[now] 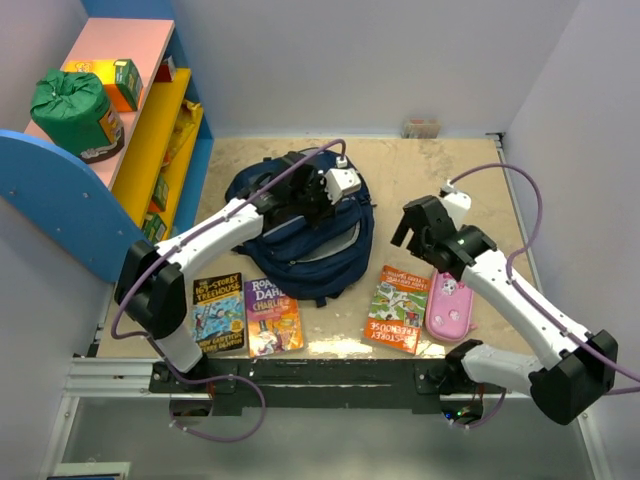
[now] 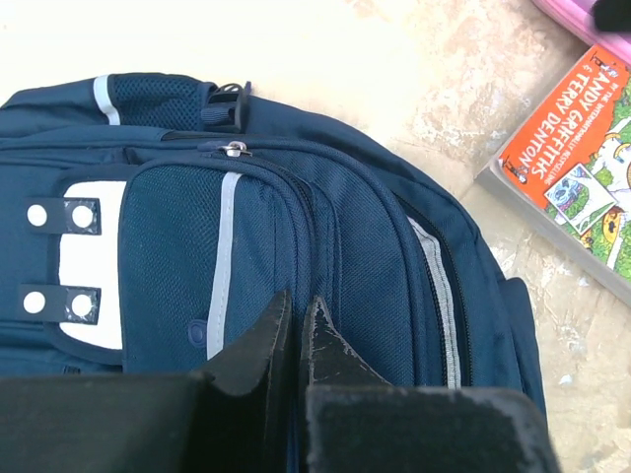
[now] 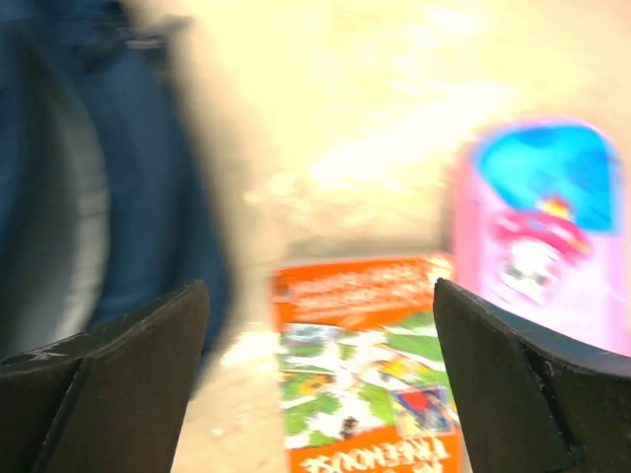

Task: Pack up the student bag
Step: Unzip the student bag at the center of the board, then pick up the stationery from the center of the board.

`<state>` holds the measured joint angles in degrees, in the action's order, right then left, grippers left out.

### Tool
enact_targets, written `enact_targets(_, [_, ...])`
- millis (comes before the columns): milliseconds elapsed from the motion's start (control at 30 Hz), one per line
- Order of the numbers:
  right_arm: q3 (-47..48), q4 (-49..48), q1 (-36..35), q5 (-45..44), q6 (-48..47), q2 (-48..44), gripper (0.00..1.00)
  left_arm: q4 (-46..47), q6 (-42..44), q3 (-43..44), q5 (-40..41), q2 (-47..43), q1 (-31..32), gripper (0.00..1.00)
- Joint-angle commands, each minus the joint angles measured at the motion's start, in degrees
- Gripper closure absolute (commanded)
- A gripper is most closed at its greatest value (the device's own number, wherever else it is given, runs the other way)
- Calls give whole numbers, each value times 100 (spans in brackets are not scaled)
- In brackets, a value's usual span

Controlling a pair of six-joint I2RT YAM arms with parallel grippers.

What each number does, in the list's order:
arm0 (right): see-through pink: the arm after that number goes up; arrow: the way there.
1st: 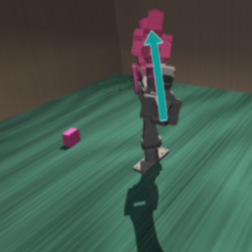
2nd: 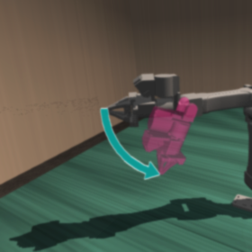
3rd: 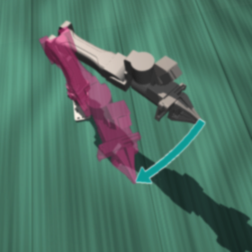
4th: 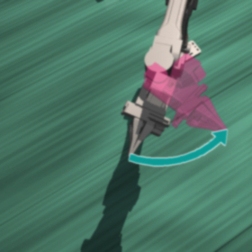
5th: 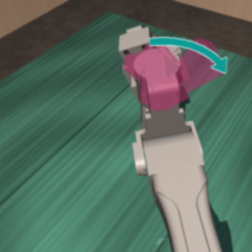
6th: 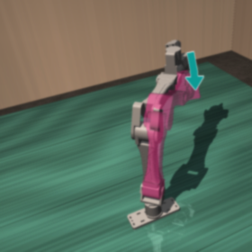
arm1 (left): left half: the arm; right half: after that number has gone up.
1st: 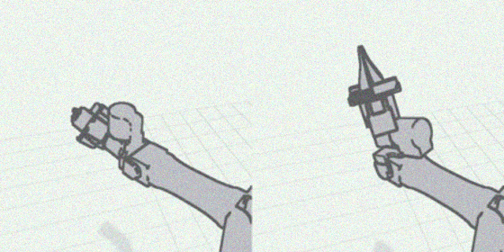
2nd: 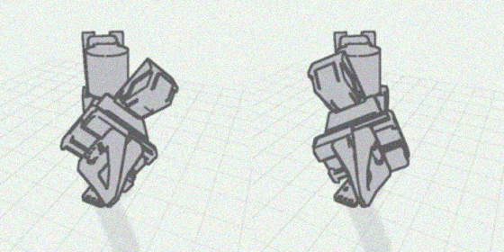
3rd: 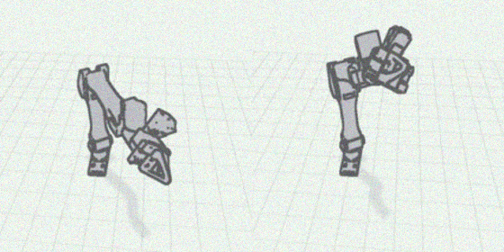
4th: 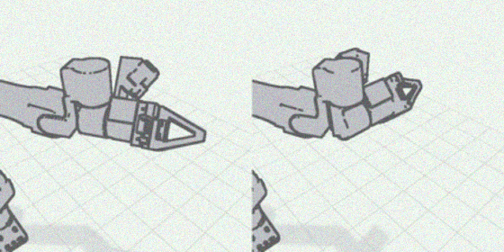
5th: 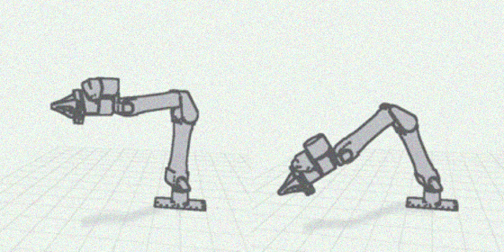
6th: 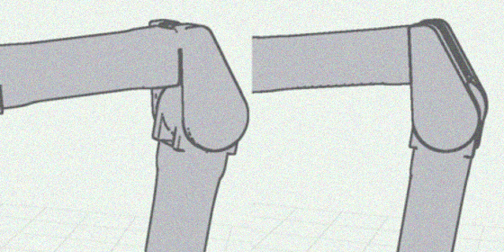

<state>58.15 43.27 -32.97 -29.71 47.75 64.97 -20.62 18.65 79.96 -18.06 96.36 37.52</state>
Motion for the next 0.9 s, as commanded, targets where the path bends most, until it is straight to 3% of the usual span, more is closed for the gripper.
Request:
enact_targets(0, [135,1377,431,-447,859,86,1,497,147,-261,-109,-433,-122,100])
enact_targets(333, [3,1623,1704,-70,341,1192,1,981,77,-719,-408,-715,-131,100])
enact_targets(867, [285,903,2198,-8,-520,2898,1,1201,103,-824,-795,-724,-122,100])
